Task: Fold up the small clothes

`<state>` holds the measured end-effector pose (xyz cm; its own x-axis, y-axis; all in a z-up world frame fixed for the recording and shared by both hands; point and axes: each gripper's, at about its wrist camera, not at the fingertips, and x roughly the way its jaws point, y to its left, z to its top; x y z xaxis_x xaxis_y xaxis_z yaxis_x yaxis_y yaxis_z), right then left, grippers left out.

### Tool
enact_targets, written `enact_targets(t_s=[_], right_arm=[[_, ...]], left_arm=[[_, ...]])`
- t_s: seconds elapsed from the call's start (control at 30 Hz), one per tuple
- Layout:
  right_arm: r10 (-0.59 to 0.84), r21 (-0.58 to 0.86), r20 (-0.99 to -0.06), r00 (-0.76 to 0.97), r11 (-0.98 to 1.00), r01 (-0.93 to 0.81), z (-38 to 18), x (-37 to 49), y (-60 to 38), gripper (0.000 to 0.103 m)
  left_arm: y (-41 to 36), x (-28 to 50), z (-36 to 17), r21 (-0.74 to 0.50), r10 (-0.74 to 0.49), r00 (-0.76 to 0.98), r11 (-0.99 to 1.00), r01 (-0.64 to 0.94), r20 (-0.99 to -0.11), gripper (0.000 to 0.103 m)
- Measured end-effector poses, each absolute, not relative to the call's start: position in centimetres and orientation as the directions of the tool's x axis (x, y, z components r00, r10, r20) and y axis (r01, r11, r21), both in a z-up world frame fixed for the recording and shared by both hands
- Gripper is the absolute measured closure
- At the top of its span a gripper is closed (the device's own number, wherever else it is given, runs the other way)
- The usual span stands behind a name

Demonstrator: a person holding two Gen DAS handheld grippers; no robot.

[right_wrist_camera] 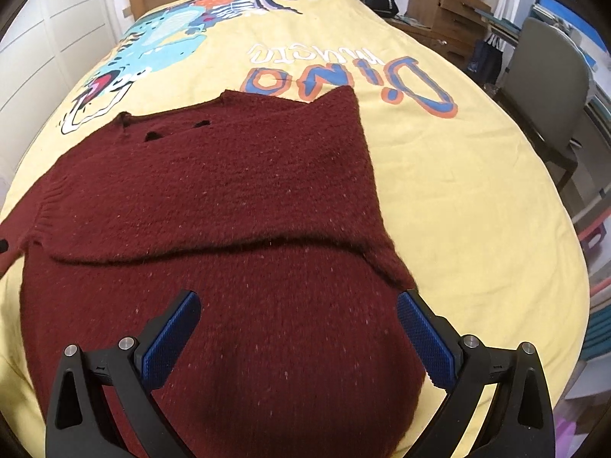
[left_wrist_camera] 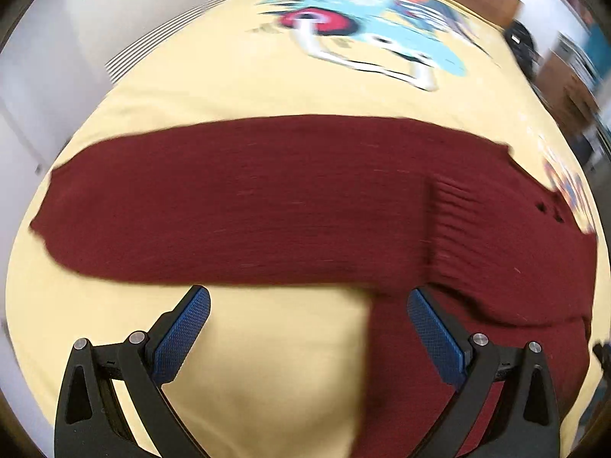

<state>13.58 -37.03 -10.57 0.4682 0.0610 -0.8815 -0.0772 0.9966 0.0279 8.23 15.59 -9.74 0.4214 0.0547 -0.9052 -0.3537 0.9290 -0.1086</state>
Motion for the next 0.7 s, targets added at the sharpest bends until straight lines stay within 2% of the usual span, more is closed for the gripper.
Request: enact_targets(t_s=[0.4, 0.7], right_arm=[[0.045, 0.009, -0.885, 0.464, 0.997, -0.08, -9.9, 12.4, -37.1, 0.001], [0.025, -0.017, -0.888, 0.459, 0.996, -0.088, -9.7, 12.6, -36.6, 0.001]], left_arm=[[26.6, 4.7, -10.1, -0.16, 0.136, 0.378, 0.741, -0.652, -0.916, 0.001], [33.7, 2.4, -12.9, -0.307, 0.101, 0.392, 0.458, -0.834, -0.914, 0.001]])
